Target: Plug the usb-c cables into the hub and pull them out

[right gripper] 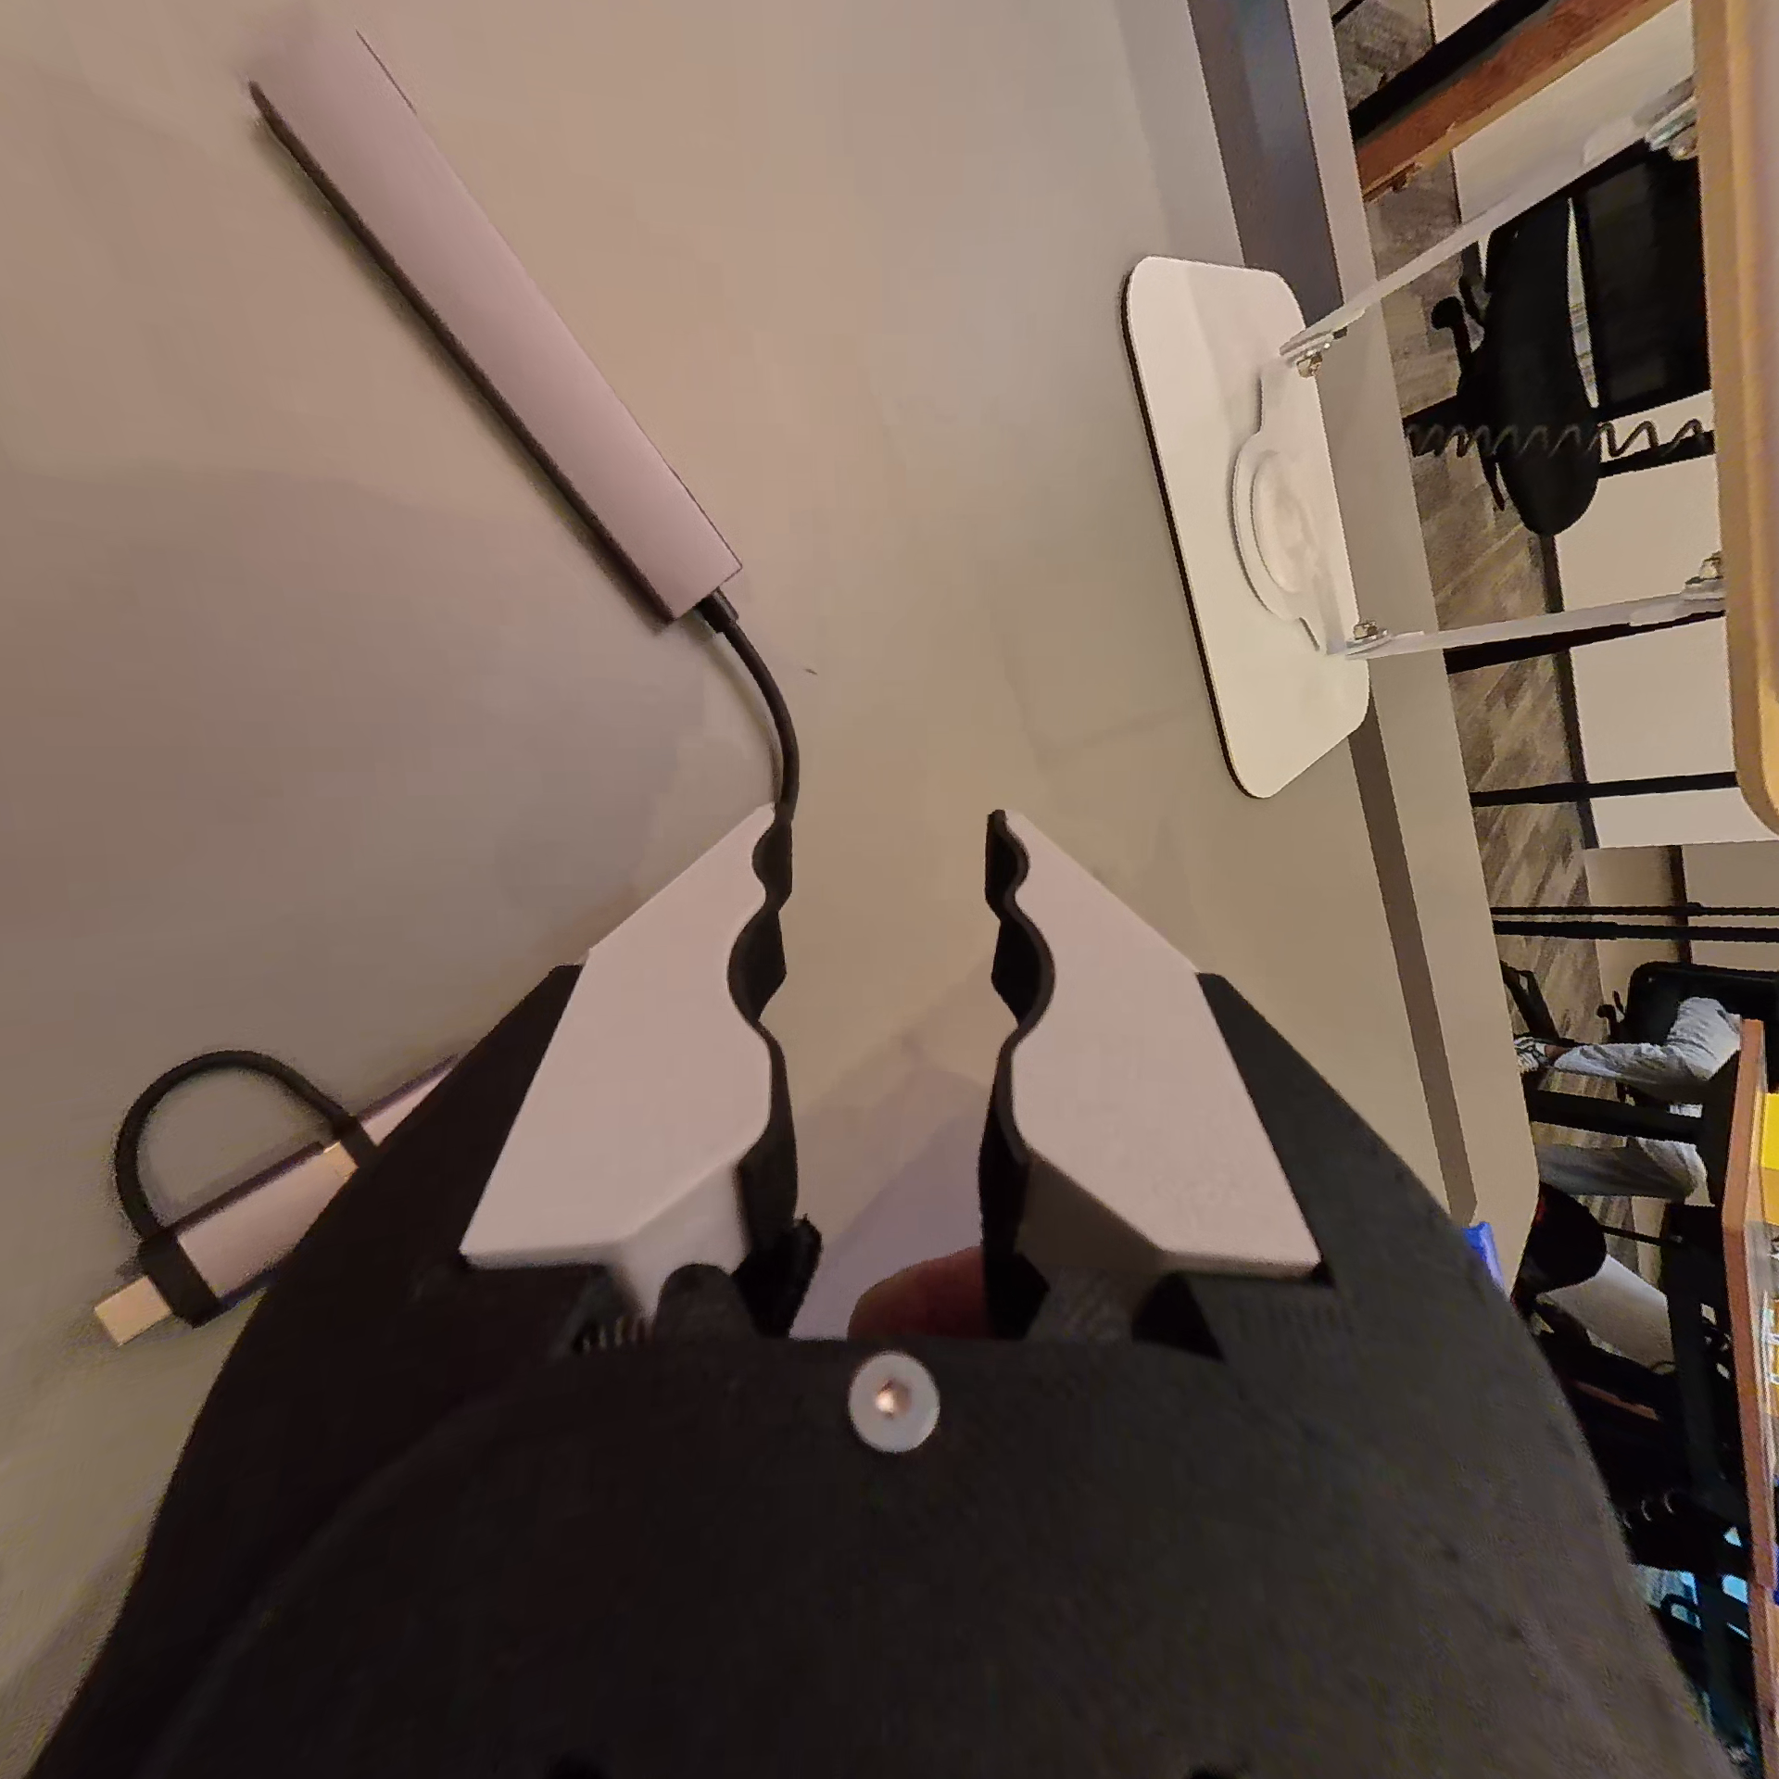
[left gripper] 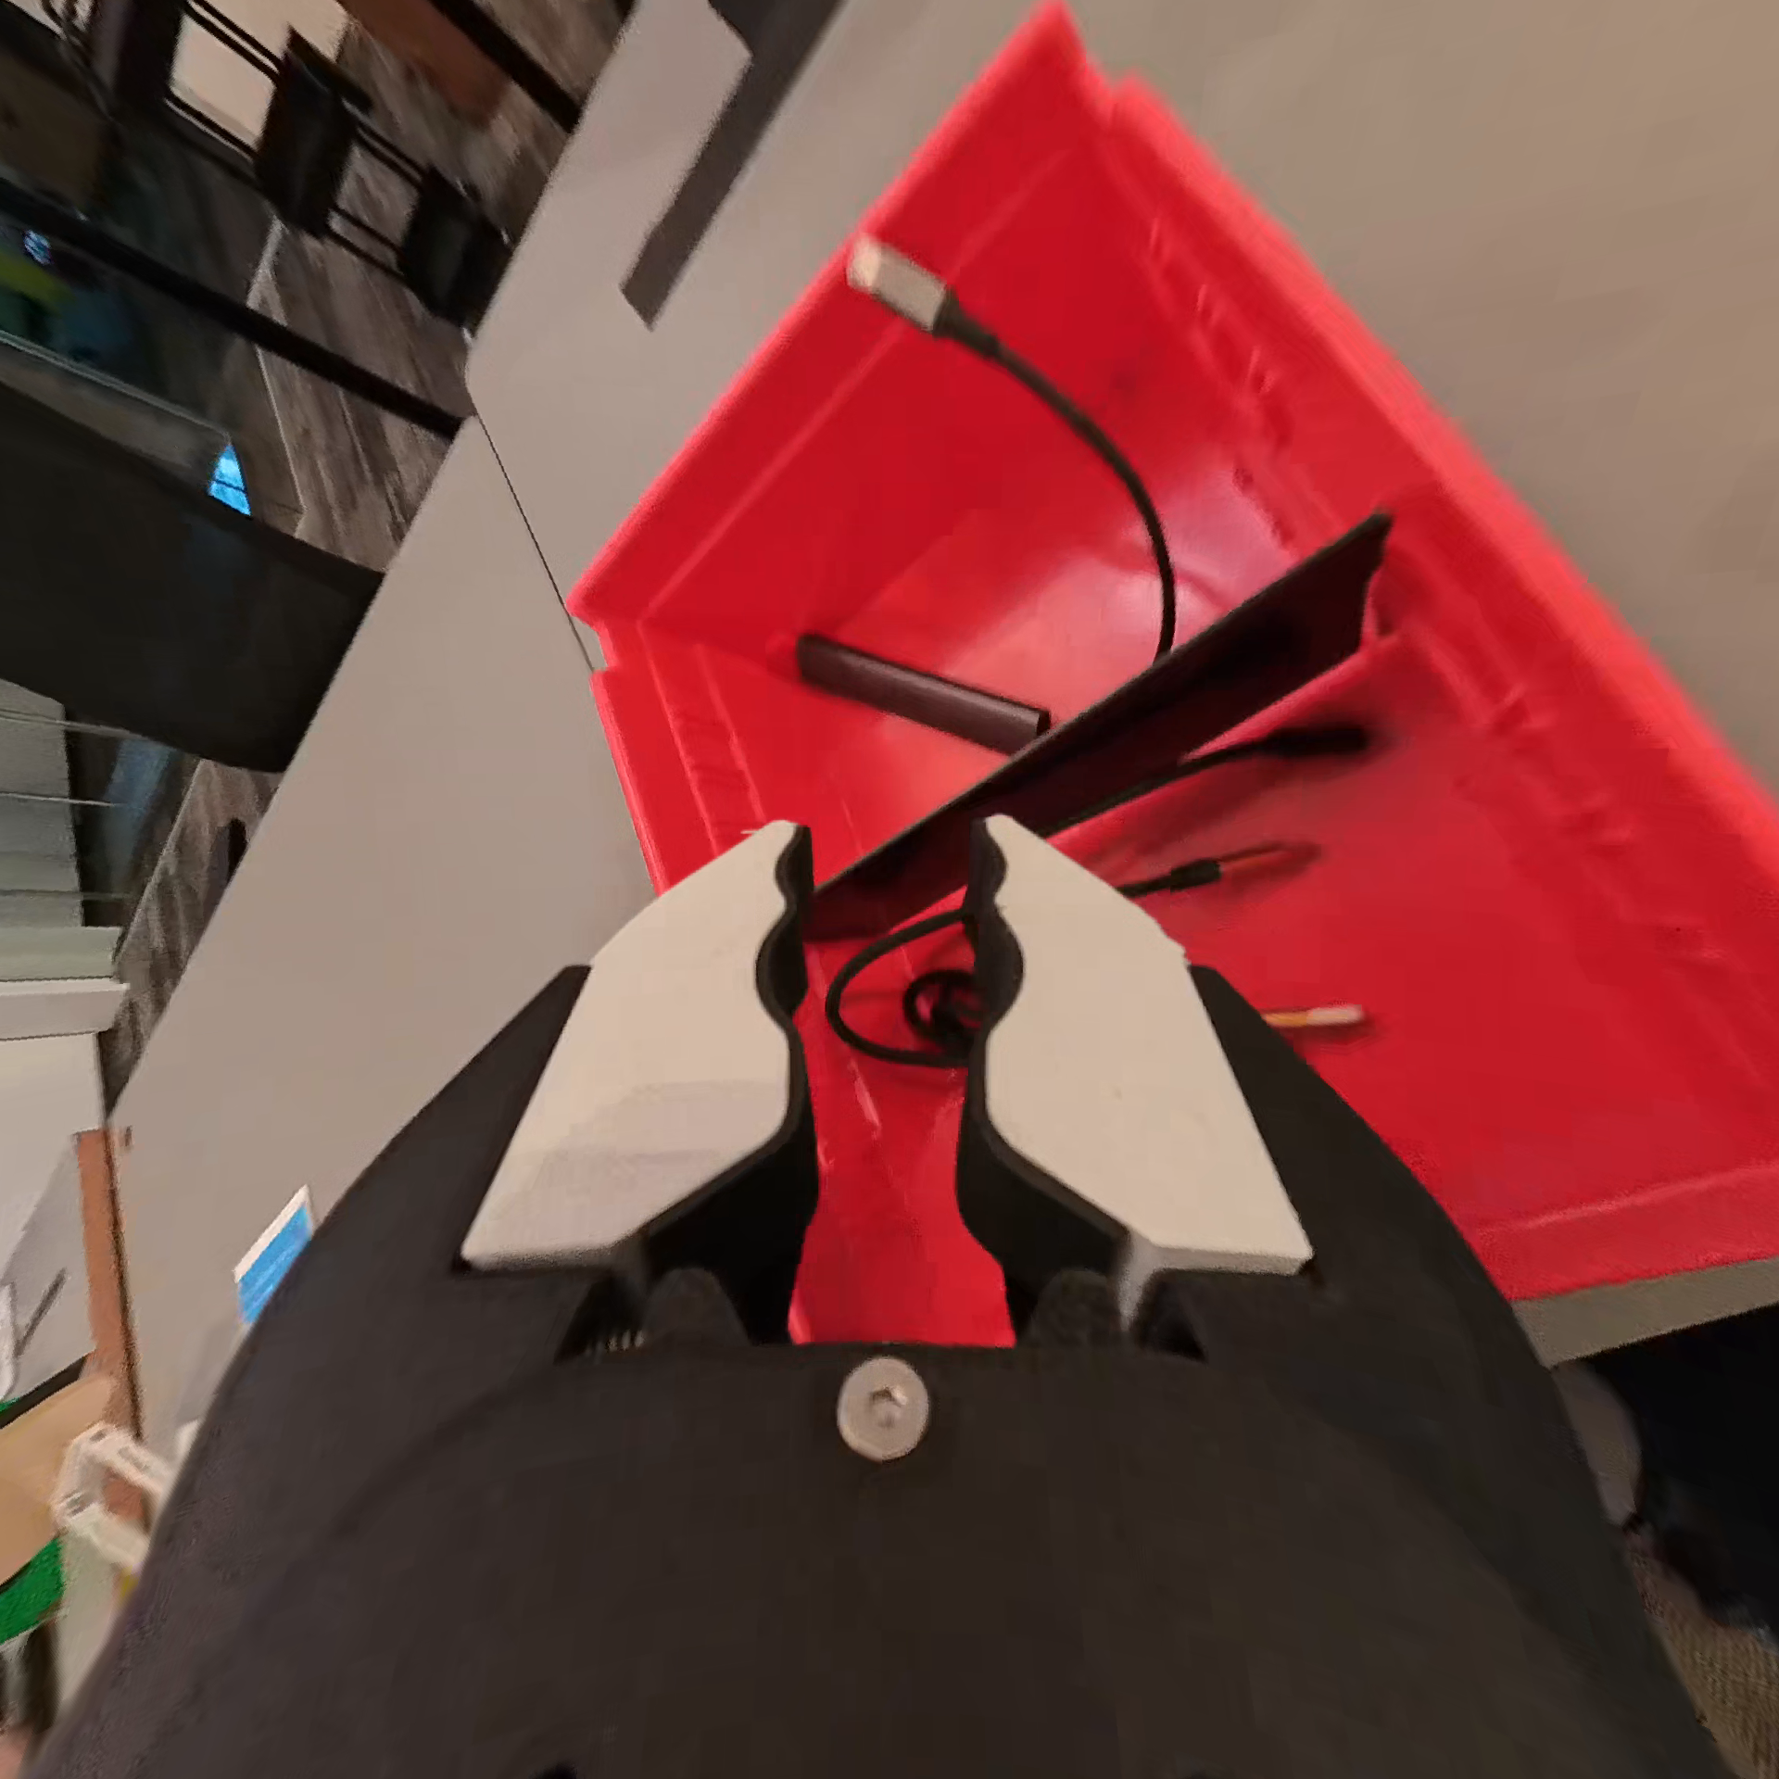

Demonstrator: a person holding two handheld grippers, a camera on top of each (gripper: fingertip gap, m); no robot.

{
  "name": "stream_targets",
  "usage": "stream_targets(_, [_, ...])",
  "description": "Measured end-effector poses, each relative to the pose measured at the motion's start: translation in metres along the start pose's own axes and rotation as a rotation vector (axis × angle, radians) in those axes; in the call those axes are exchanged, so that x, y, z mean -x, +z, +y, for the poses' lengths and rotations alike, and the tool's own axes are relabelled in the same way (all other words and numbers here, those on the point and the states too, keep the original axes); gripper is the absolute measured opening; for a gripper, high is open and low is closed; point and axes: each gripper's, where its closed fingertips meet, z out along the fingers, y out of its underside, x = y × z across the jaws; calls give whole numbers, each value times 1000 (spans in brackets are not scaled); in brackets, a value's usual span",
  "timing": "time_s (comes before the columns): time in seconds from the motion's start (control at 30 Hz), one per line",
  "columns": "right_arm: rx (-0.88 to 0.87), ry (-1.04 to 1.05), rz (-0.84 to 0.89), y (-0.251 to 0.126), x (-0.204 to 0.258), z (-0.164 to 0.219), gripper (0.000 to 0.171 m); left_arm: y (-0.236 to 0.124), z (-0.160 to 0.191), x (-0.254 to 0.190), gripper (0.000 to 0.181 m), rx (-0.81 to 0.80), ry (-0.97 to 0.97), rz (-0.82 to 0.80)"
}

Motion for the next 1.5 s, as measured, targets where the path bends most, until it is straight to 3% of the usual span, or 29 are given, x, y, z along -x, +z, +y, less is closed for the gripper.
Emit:
stream_targets(0.23, [-9,11,0,-3,4,-1,38,19,42,-4,28,157,81,55])
stream_targets(0.53, [-26,21,0,-6,5,-6,39,10,70,-52,29,323,41,304])
stream_targets(0.87, [-33,29,0,-8,5,-4,39,20,115,-52,22,588,15,268])
stream_targets(1.2, [-44,40,0,-8,4,-6,39,12,95,-57,27,471,-174,363])
stream_targets(1.5, [-51,46,-2,-10,6,-7,39,28,99,-80,34,516,-260,432])
